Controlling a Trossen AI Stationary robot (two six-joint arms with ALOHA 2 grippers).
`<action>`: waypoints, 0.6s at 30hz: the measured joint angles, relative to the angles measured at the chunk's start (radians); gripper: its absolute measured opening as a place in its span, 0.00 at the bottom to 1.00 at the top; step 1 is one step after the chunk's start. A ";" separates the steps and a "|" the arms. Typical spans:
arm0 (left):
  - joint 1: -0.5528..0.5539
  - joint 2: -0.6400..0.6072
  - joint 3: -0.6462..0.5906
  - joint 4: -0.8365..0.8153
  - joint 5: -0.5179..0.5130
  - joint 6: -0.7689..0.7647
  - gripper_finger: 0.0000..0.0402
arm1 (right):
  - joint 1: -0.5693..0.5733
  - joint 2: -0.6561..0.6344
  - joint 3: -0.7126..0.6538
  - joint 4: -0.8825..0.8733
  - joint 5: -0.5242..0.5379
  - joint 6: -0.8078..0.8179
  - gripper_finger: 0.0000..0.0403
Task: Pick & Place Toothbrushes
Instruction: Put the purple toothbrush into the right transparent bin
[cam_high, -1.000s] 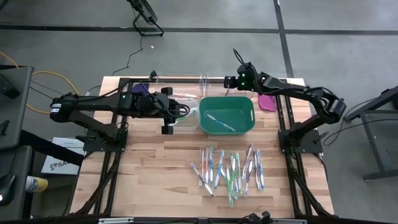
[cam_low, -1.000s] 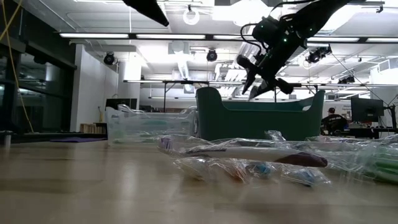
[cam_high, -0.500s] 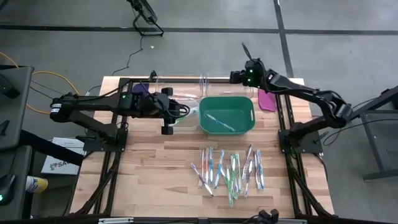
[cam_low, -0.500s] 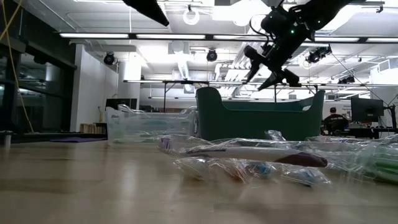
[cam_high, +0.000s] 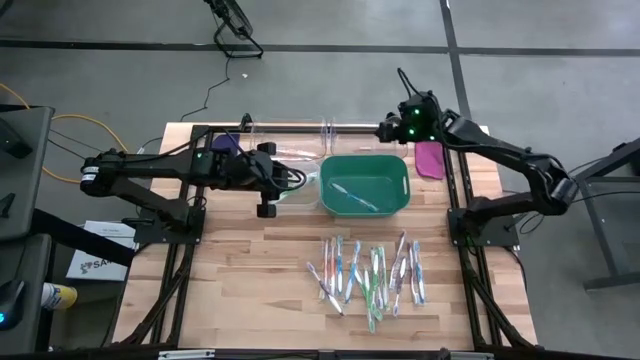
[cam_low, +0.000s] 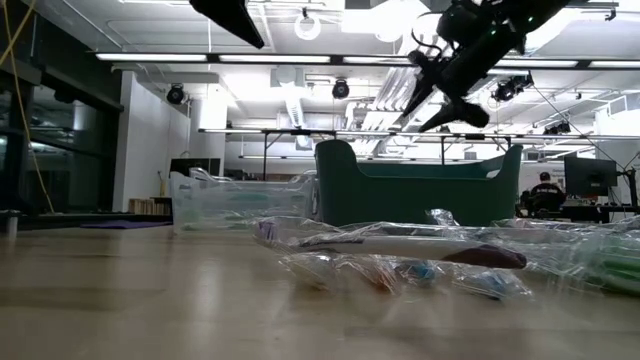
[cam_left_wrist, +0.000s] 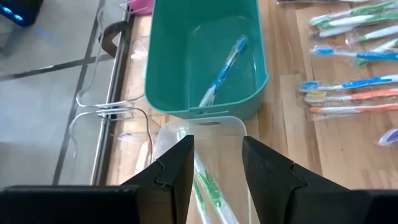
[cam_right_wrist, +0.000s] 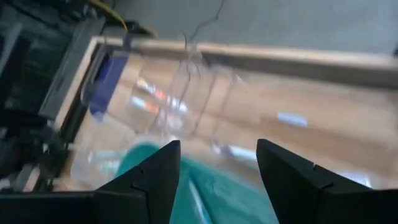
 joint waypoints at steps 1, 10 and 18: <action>0.000 0.000 0.000 0.000 0.007 -0.010 0.33 | 0.004 -0.015 0.000 -0.034 -0.009 0.000 0.50; 0.000 0.019 -0.001 -0.021 0.036 -0.033 0.33 | 0.079 -0.185 0.000 -0.237 -0.012 -0.035 0.45; 0.000 0.065 -0.002 -0.017 0.155 -0.019 0.33 | 0.208 -0.326 0.000 -0.335 -0.011 -0.035 0.43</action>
